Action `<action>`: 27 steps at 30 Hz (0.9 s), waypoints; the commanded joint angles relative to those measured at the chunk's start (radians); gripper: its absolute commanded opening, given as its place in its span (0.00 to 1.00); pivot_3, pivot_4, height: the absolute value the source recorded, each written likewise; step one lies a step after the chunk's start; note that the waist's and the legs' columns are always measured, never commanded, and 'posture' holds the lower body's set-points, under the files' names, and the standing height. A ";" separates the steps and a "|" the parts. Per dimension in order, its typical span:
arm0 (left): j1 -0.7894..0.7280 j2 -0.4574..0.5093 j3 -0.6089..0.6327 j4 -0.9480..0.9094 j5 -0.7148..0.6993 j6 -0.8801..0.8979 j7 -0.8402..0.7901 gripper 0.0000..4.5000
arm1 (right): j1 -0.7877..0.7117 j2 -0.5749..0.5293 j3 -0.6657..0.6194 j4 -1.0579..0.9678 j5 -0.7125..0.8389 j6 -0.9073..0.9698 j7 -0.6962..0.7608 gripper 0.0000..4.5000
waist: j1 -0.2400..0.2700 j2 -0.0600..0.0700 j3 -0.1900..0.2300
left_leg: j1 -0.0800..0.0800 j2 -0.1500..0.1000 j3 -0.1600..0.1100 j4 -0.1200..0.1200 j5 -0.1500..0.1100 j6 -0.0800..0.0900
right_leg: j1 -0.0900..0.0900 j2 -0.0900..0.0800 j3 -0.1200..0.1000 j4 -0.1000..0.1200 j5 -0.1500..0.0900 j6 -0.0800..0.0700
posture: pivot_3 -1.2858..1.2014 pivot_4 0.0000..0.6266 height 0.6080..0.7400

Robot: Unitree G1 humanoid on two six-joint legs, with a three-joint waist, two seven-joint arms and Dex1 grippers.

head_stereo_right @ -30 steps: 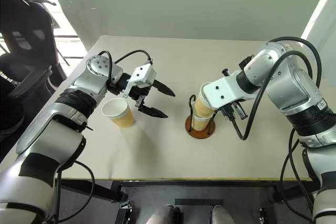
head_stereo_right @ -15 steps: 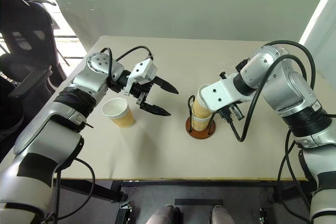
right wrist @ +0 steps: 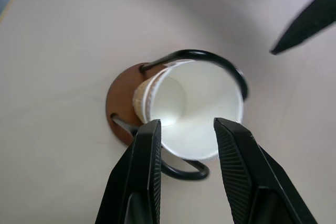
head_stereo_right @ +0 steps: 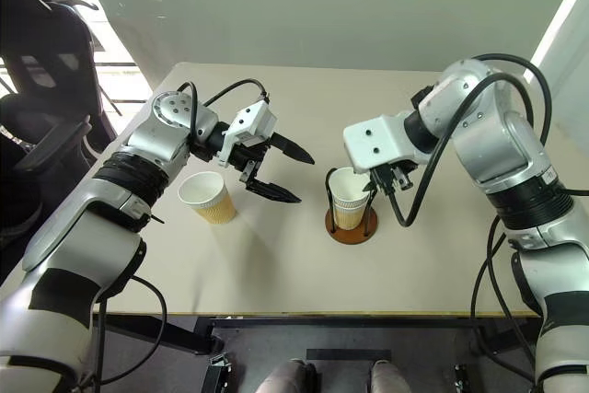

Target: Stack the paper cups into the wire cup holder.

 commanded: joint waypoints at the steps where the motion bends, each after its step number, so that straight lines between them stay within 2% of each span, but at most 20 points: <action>1: -0.035 0.017 0.025 -0.002 -0.006 0.010 -0.032 1.00 | -0.058 -0.015 -0.110 -0.017 0.076 0.130 -0.010 0.34 | 0.000 0.000 0.000 | 0.000 0.000 0.000 0.000 0.000 0.000 | 0.000 0.000 0.000 0.000 0.000 0.000 | 0.52 0.24 1.00; 6: -0.072 0.043 0.063 0.045 0.028 0.013 -0.032 1.00 | -0.015 -0.044 -0.266 -0.111 0.243 0.421 -0.045 0.34 | 0.002 0.000 0.000 | 0.000 0.000 0.000 -0.001 0.001 -0.002 | 0.000 0.001 0.000 0.000 -0.002 -0.002 | 0.52 0.24 1.00; 10: -0.103 0.081 0.073 0.092 0.103 -0.042 -0.032 1.00 | 0.060 -0.028 -0.375 -0.191 0.344 0.579 -0.155 0.34 | 0.002 -0.001 0.000 | 0.001 0.000 0.000 -0.001 0.003 -0.004 | 0.000 0.002 0.001 0.000 -0.003 -0.003 | 0.52 0.24 1.00; 13: -0.125 0.128 0.062 0.130 0.214 -0.134 -0.032 1.00 | 0.127 -0.042 -0.409 -0.210 0.368 0.585 -0.220 0.34 | 0.000 -0.001 0.000 | 0.001 0.000 0.000 -0.002 0.003 -0.004 | -0.001 0.002 0.002 0.002 -0.004 -0.003 | 0.52 0.24 1.00; 17: -0.135 0.175 0.046 0.153 0.281 -0.168 -0.032 1.00 | 0.170 -0.058 -0.412 -0.221 0.400 0.580 -0.264 0.34 | -0.002 -0.001 0.000 | 0.001 0.000 0.000 -0.002 0.003 -0.004 | -0.004 0.002 0.003 0.007 -0.003 0.000 | 0.52 0.24 1.00; 21: -0.149 0.235 -0.010 0.199 0.449 -0.330 -0.032 1.00 | 0.197 -0.091 -0.380 -0.201 0.410 0.538 -0.257 0.34 | -0.004 -0.001 0.000 | 0.001 0.001 -0.002 -0.003 0.003 -0.004 | -0.004 0.003 0.002 0.008 -0.004 -0.001 | 0.52 0.24 1.00; 27: -0.160 0.284 -0.041 0.188 0.458 -0.379 -0.032 1.00 | 0.193 -0.120 -0.347 -0.161 0.417 0.495 -0.233 0.34 | -0.002 -0.003 -0.001 | 0.000 0.001 -0.002 -0.003 0.002 -0.004 | -0.005 0.003 0.001 0.008 -0.006 -0.005 | 0.52 0.24 1.00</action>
